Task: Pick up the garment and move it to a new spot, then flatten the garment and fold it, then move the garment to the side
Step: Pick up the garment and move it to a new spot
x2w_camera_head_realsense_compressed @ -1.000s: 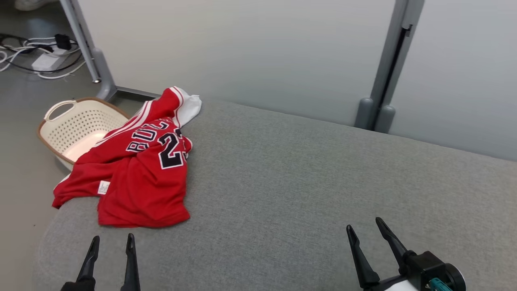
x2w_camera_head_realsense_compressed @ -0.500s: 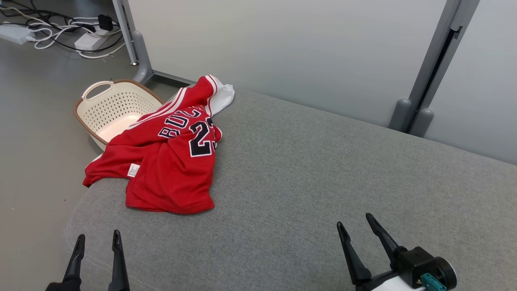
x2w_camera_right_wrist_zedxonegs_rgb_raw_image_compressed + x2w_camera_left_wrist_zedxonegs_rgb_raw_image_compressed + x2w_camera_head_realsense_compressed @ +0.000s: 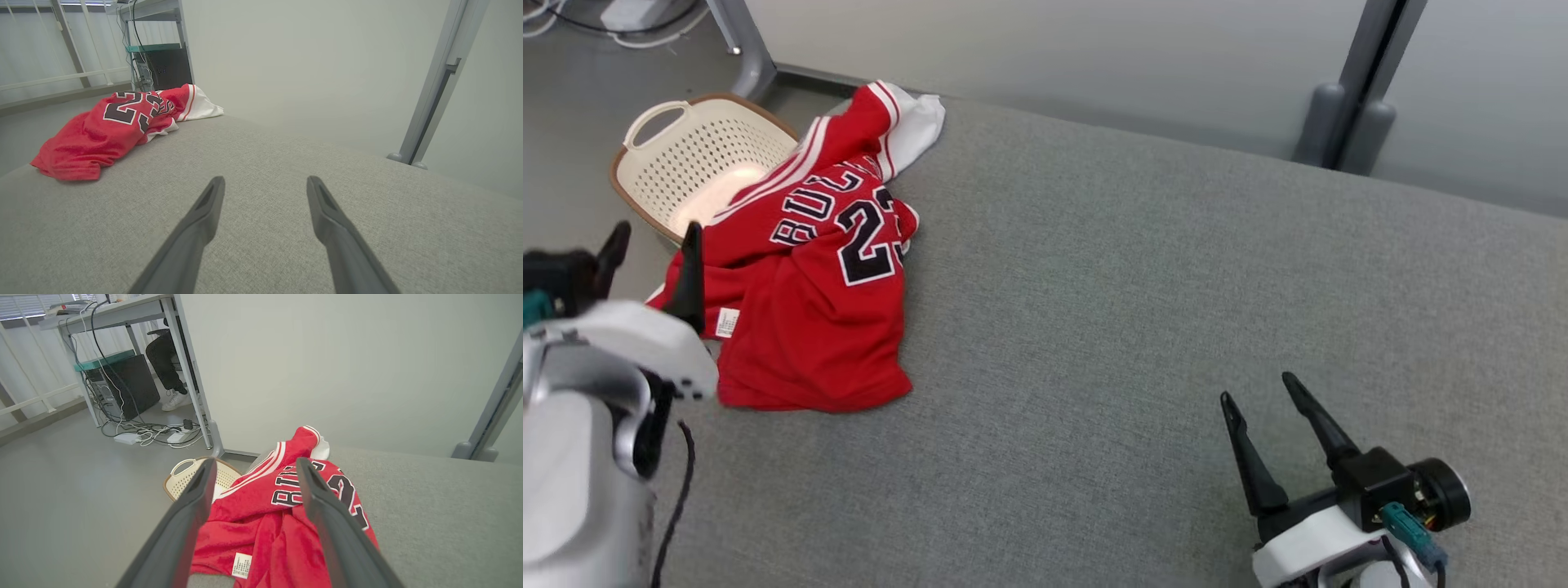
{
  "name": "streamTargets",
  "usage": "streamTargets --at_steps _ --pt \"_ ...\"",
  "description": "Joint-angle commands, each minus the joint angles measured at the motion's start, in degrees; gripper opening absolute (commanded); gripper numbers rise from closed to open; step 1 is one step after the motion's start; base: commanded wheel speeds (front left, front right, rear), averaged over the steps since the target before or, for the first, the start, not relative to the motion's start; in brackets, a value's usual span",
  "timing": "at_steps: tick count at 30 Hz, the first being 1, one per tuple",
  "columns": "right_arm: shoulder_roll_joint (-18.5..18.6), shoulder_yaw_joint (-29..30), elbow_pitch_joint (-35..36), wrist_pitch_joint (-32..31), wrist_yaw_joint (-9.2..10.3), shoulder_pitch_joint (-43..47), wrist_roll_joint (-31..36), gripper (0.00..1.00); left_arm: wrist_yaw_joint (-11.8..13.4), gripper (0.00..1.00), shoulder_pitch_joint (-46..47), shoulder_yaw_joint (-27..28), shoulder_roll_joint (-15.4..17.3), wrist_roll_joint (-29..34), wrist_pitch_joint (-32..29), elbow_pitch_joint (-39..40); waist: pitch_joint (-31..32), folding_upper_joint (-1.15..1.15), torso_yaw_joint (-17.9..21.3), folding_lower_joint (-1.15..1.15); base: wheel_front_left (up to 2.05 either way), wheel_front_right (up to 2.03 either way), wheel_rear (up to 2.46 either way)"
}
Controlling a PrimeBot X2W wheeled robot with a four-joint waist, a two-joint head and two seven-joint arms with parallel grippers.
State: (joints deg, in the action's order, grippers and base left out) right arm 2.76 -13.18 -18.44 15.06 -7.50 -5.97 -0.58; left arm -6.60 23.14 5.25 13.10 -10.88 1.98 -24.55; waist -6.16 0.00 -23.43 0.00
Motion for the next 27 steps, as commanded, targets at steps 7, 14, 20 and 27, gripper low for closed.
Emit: streamTargets --at_steps 7,14,20,27 --pt "1.7 2.3 1.4 0.2 0.02 -4.1 2.8 1.0 -0.8 1.0 20.5 -7.5 3.9 -12.3 -24.3 -12.7 -11.2 0.0 4.9 0.0 0.0 0.0 0.0" --pt "2.2 2.5 2.8 0.2 0.02 -7.9 0.7 1.0 0.0 1.0 31.2 -5.3 7.0 -16.9 -29.0 -24.4 -18.5 0.0 9.0 0.0 0.0 0.0 0.0" --pt "4.0 3.1 3.1 0.1 0.08 -8.7 1.1 1.0 0.1 1.0 36.4 -4.3 8.7 -18.1 -28.2 -32.2 -22.1 0.0 11.6 0.0 0.0 0.0 0.0" --pt "4.6 4.6 3.4 -0.3 0.13 -7.3 1.6 1.0 -0.4 1.0 36.7 -7.3 9.9 -16.6 -29.0 -38.8 -23.7 0.0 12.4 0.0 0.0 0.0 0.0"
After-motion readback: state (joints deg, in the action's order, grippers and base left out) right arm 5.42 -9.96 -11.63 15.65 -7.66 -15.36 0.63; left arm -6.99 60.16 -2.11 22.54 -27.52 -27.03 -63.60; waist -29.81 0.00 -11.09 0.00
